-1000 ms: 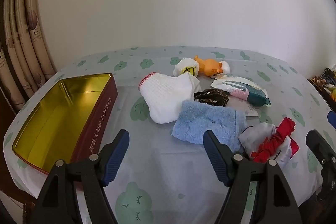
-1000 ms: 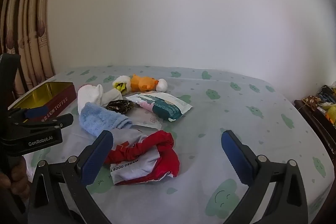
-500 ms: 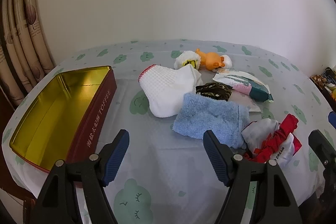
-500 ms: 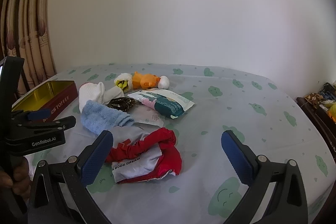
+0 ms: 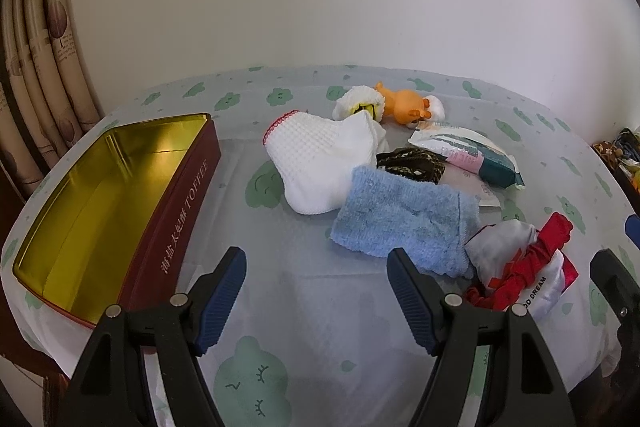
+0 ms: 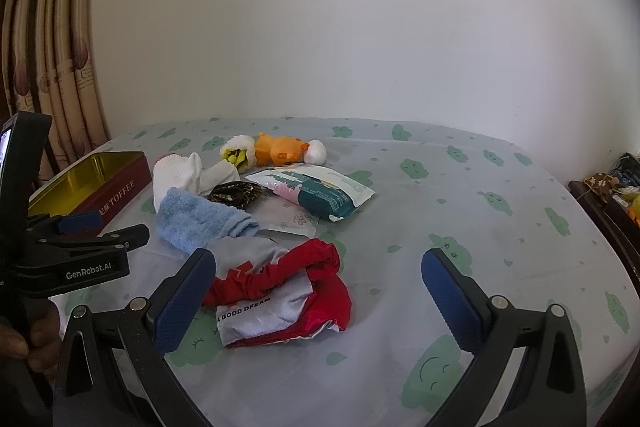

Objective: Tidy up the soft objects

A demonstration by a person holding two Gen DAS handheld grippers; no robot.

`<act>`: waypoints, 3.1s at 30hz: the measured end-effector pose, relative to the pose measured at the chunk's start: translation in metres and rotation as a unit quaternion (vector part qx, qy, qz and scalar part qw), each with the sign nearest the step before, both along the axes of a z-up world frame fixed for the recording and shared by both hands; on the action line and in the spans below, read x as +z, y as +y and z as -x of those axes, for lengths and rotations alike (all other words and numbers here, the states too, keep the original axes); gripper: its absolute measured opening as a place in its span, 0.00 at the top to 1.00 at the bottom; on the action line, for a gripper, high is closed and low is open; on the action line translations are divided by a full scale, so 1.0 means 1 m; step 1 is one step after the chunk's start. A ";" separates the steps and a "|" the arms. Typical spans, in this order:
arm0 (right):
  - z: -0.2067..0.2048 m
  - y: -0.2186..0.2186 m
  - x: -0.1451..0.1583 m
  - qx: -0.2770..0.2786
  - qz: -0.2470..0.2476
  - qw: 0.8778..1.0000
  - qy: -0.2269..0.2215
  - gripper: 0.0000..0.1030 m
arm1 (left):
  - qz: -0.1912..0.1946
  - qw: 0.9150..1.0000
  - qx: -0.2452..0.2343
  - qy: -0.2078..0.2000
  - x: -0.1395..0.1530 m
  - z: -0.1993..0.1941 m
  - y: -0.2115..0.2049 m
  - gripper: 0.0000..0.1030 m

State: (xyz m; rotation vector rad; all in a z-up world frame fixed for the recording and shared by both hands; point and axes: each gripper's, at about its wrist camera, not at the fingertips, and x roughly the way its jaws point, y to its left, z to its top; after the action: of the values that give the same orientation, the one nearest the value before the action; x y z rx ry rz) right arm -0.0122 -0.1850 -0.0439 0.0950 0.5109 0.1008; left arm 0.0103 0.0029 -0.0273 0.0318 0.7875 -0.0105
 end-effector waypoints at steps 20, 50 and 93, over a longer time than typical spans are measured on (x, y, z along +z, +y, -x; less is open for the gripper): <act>-0.002 0.002 -0.005 0.007 -0.005 1.000 0.012 0.01 | 0.002 1.000 0.003 0.014 -0.004 -0.004 0.002 0.27; -0.011 -0.019 -0.002 0.022 -0.065 0.997 0.041 0.00 | 0.159 0.983 0.018 0.095 0.016 -0.108 0.040 0.27; -0.037 0.023 -0.032 0.130 0.040 0.983 0.123 0.00 | 0.253 0.965 -0.007 0.067 0.062 0.007 0.070 0.82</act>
State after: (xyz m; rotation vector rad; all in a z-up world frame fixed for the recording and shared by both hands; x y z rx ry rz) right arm 0.0251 -0.1625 -0.0763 -0.0399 0.7723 0.3274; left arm 0.0035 0.0733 0.0349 -0.4519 0.9009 -0.2293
